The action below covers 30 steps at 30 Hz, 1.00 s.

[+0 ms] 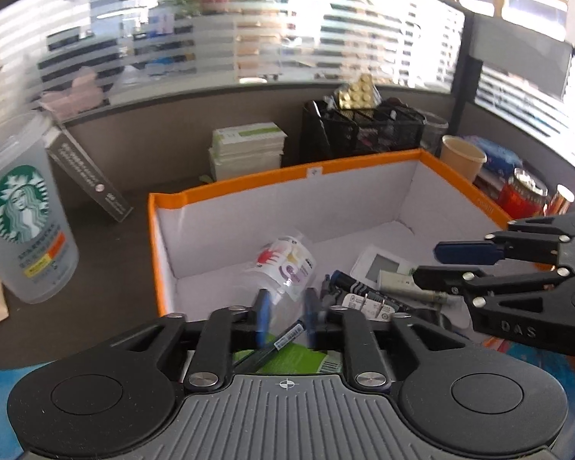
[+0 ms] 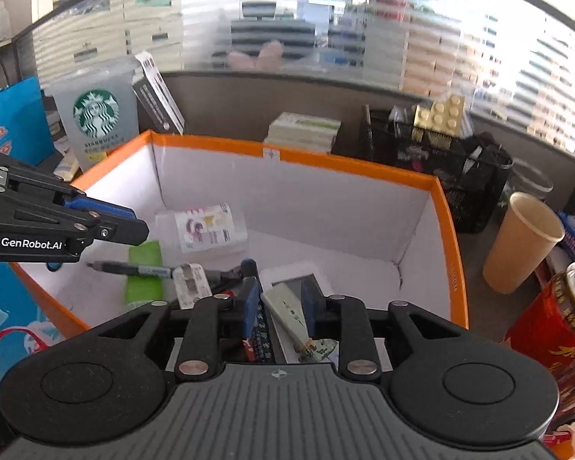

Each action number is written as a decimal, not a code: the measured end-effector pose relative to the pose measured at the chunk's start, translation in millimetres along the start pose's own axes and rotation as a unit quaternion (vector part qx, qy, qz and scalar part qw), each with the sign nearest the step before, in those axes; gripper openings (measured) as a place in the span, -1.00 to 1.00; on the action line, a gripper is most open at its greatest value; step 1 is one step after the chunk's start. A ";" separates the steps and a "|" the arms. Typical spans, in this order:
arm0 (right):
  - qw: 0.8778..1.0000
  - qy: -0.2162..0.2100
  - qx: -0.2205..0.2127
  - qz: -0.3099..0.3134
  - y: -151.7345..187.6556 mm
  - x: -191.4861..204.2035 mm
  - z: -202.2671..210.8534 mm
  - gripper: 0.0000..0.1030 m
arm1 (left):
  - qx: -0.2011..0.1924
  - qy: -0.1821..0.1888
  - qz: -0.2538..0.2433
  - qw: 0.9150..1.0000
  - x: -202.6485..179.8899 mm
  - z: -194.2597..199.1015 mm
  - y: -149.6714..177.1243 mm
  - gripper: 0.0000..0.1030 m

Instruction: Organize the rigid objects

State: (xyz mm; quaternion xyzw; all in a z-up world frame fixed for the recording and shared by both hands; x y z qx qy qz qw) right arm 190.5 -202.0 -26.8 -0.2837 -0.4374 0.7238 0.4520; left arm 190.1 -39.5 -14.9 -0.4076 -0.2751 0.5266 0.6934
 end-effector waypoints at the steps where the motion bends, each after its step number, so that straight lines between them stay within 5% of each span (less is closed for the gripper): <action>1: 1.000 0.001 -0.007 0.001 -2.4 1.7 4.1 -0.36 | -0.006 -0.003 0.004 1.000 1.0 4.6 -1.3 -0.10; 6: 0.998 0.017 -0.065 0.005 -14.2 18.9 36.9 0.14 | -0.049 -0.030 0.022 0.998 0.3 36.8 -3.4 0.78; 10: 0.989 0.040 -0.139 -0.028 -17.5 31.6 69.4 0.97 | -0.077 -0.058 0.079 0.992 4.2 60.5 1.5 1.00; 14: 0.982 0.059 -0.176 -0.034 -18.0 38.4 90.5 1.00 | -0.078 -0.060 0.083 0.992 1.8 70.0 2.6 1.00; 30: 0.980 0.075 -0.178 -0.036 -6.8 35.3 106.9 1.00 | -0.098 -0.076 0.058 0.991 -9.4 91.3 -1.1 1.00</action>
Point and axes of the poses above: each gripper's, at about its wrist camera, not at the fingertips, and z roughly against the way its jaws point, x to its left, y to its underside, the point moved 4 cm from there along -z, roughly the way its jaws point, and after that the axes turned 10 degrees about -x, right-handed, at the moved point
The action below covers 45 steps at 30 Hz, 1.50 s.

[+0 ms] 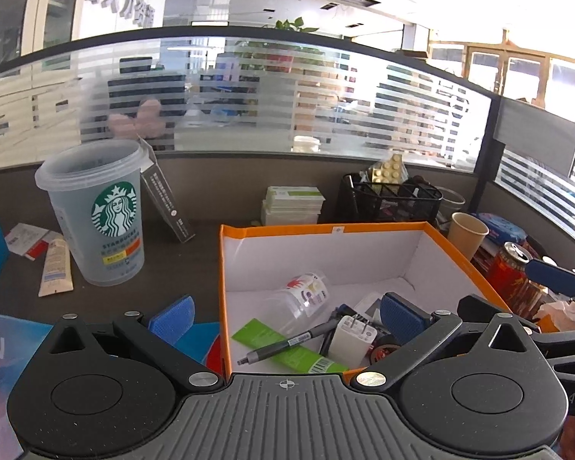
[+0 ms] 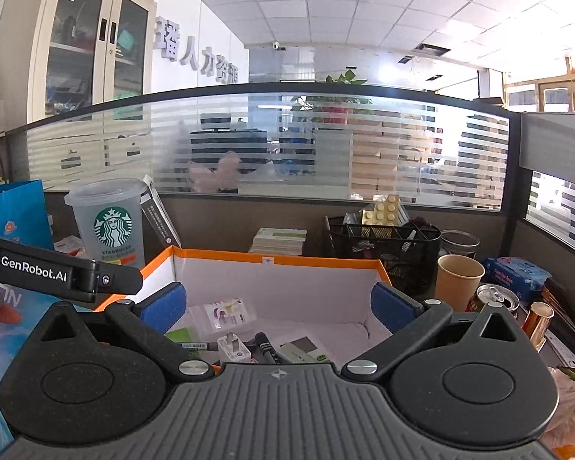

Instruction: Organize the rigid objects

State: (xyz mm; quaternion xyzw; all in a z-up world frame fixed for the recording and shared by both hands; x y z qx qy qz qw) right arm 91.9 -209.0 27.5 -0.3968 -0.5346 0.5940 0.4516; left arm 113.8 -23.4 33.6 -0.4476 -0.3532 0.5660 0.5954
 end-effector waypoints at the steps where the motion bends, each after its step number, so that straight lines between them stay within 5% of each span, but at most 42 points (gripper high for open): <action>1: 1.000 0.000 -0.001 0.000 0.5 0.4 0.7 1.00 | 0.000 0.000 -0.001 1.000 -0.6 0.5 0.0 1.00; 30: 0.999 0.004 0.048 0.024 32.1 17.4 43.2 1.00 | 0.043 -0.021 -0.041 0.998 -2.0 36.9 51.7 1.00; 45: 0.999 0.002 0.041 0.031 32.0 25.9 55.8 1.00 | 0.014 -0.032 -0.066 0.997 -3.6 56.1 51.7 1.00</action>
Point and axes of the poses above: each gripper's, at about its wrist camera, not at the fingertips, and z roughly against the way its jaws point, x to its left, y to its underside, the point moved 4 cm from there along -z, roughly the way its jaws point, and after that the axes turned 10 degrees about -x, right-handed, at the moved point
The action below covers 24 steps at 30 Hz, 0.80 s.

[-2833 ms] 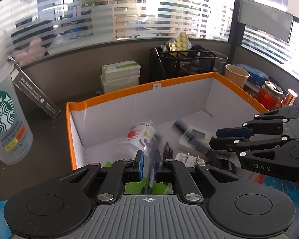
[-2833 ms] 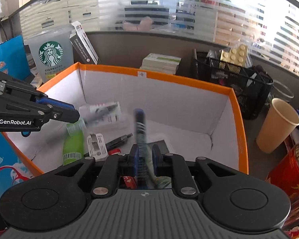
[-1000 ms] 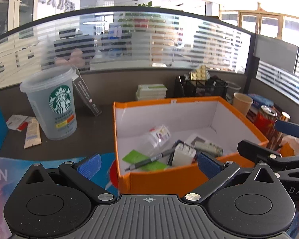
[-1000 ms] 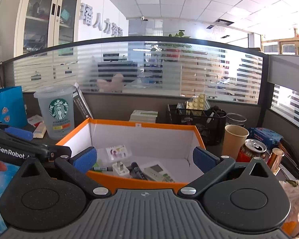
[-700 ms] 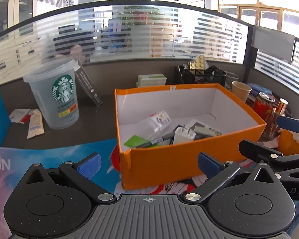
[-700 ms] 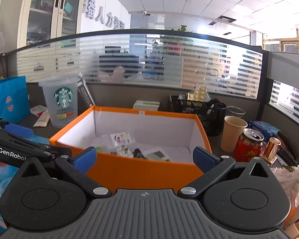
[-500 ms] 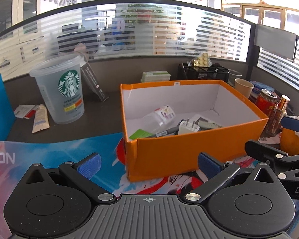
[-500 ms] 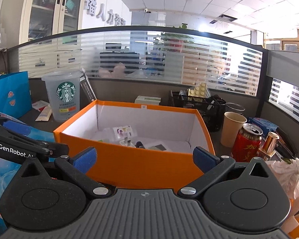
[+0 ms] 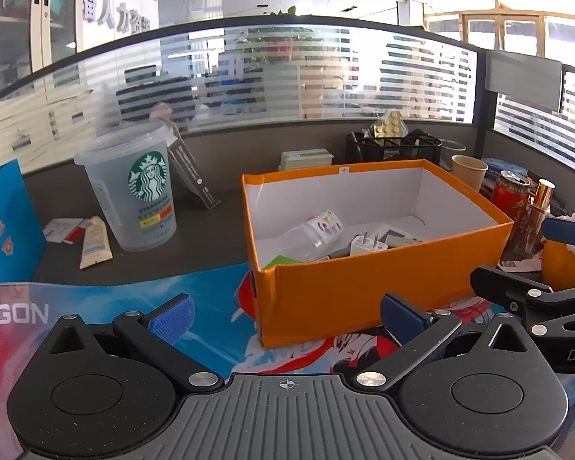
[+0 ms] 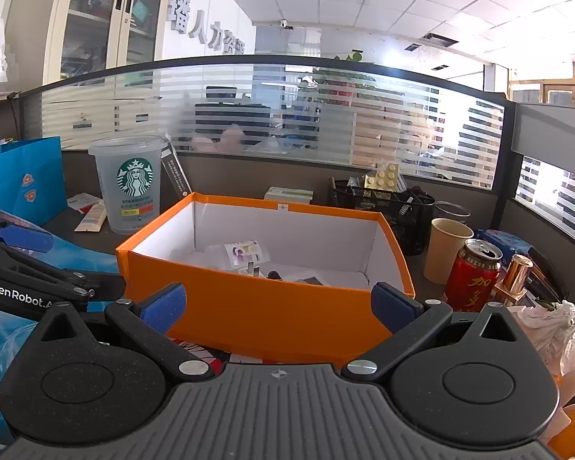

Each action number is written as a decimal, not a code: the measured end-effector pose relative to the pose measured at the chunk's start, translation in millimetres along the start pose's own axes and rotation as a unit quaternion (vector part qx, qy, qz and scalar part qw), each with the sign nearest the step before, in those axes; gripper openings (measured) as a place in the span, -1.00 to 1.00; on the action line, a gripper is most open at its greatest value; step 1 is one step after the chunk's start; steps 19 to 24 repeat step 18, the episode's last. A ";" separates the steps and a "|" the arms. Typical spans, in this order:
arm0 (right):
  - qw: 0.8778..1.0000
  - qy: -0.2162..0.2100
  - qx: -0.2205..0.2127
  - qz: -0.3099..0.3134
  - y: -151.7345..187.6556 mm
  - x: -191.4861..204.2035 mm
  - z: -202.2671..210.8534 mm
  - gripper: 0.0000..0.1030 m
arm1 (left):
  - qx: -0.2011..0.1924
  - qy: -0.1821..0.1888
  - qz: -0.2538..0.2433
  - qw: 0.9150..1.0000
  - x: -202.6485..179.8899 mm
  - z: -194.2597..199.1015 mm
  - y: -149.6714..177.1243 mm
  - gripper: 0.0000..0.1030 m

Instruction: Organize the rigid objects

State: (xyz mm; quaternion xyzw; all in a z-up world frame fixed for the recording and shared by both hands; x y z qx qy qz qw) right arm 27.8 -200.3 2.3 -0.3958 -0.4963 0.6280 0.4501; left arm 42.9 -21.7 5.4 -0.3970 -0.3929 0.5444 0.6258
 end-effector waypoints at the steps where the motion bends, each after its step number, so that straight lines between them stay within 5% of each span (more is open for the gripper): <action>1: 1.000 0.001 -0.001 0.000 -0.1 0.5 0.8 1.00 | -0.002 0.001 -0.002 1.000 -0.1 0.6 -0.3 1.00; 24: 1.000 -0.001 -0.004 0.002 -2.0 1.7 3.9 1.00 | -0.018 -0.006 -0.002 1.000 1.6 7.1 3.2 1.00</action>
Point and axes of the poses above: each gripper's, at about its wrist camera, not at the fingertips, and z roughly against the way its jaws point, x to its left, y to its underside, the point moved 4 cm from there along -z, roughly the way its jaws point, and after that the axes turned 10 degrees about -x, right-handed, at the moved point
